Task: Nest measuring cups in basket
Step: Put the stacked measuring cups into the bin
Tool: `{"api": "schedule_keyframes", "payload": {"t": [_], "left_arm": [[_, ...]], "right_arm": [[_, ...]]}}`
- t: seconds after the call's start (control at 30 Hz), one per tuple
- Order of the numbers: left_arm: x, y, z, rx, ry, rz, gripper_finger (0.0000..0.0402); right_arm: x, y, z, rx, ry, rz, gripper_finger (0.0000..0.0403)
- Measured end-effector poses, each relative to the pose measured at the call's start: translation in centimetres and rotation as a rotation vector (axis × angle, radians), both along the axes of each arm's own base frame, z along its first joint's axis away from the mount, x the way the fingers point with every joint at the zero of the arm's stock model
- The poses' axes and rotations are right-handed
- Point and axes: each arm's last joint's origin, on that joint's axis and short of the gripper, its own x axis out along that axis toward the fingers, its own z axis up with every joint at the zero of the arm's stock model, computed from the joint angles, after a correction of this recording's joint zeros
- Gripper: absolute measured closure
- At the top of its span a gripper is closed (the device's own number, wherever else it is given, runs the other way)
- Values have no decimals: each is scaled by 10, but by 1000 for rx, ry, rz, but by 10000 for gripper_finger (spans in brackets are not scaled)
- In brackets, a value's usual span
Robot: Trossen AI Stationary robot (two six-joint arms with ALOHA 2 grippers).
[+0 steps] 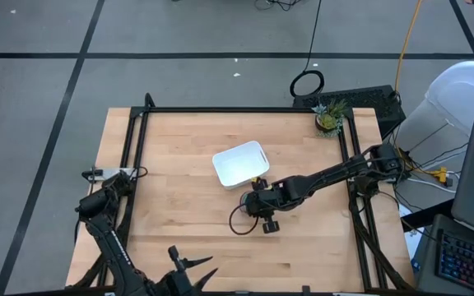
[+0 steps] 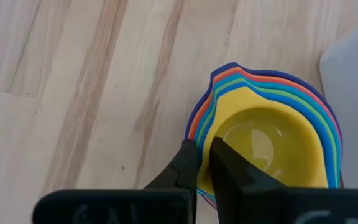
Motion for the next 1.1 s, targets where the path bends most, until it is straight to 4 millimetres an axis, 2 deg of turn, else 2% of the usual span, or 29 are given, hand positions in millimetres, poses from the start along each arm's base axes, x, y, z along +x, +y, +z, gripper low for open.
{"api": "schedule_keyframes", "payload": {"t": [0.1, 0.17, 0.33, 0.4, 0.53, 0.67, 0.8, 1.1], "left_arm": [[0, 0, 0, -9, -8, 4, 250], [0, 0, 0, -14, -11, 5, 250], [-1, -1, 0, -28, -18, 3, 250], [-1, -1, 0, -29, -20, 3, 250], [-1, -2, 0, -39, -25, 4, 250], [-1, -2, 0, -47, -29, 5, 250], [-2, -2, 0, -48, -30, 5, 250], [-1, -2, 0, -52, -32, 6, 250]], "right_arm": [[1, -1, 1, 9, -5, 11, 393], [2, -1, 3, 20, -25, 13, 377], [4, 0, 16, 46, -102, 26, 293], [-1, -1, 14, 30, -81, 37, 260], [3, -2, 38, 27, -206, 24, 201], [1, -5, 37, 24, -190, 2, 161], [2, -6, 43, 38, -213, -13, 147], [0, -6, 41, 31, -194, -15, 155]]}}
